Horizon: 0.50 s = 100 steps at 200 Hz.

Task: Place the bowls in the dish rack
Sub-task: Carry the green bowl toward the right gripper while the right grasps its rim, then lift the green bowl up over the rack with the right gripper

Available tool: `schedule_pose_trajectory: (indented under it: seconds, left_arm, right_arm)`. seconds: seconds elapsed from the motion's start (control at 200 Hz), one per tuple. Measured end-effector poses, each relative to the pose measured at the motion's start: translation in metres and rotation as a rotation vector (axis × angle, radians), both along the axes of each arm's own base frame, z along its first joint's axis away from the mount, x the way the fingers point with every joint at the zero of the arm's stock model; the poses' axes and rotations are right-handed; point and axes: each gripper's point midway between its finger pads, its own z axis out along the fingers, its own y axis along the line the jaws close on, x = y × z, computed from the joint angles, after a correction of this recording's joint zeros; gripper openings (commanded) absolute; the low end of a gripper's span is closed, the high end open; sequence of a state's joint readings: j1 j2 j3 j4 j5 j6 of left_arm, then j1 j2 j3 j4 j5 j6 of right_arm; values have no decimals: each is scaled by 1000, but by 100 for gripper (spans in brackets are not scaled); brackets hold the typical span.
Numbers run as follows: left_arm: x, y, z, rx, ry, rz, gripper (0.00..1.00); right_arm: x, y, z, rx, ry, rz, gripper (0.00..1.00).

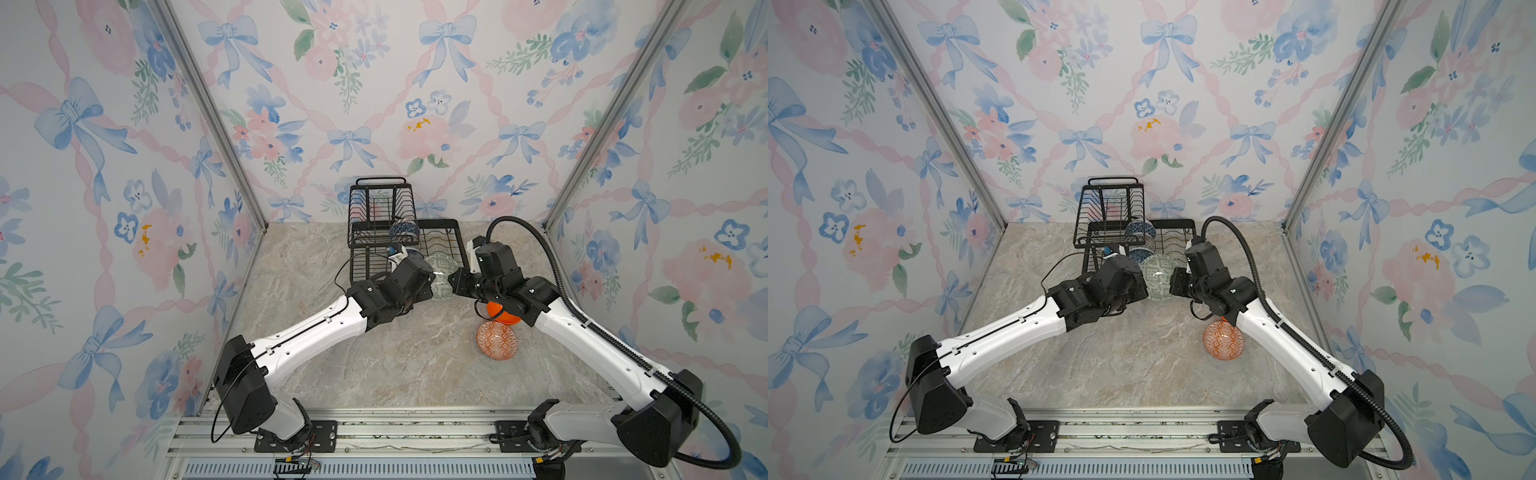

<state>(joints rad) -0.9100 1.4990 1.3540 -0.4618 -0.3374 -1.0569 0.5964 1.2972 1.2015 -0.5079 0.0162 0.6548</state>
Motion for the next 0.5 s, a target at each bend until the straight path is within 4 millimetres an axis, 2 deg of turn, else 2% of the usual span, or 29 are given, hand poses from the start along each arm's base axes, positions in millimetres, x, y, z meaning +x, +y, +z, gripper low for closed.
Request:
schedule_pose_trajectory:
  seconds: [0.5]
  left_arm:
    - [-1,14,-1,-15,-9,64,0]
  right_arm:
    - [1,4,12,67,-12,-5,37]
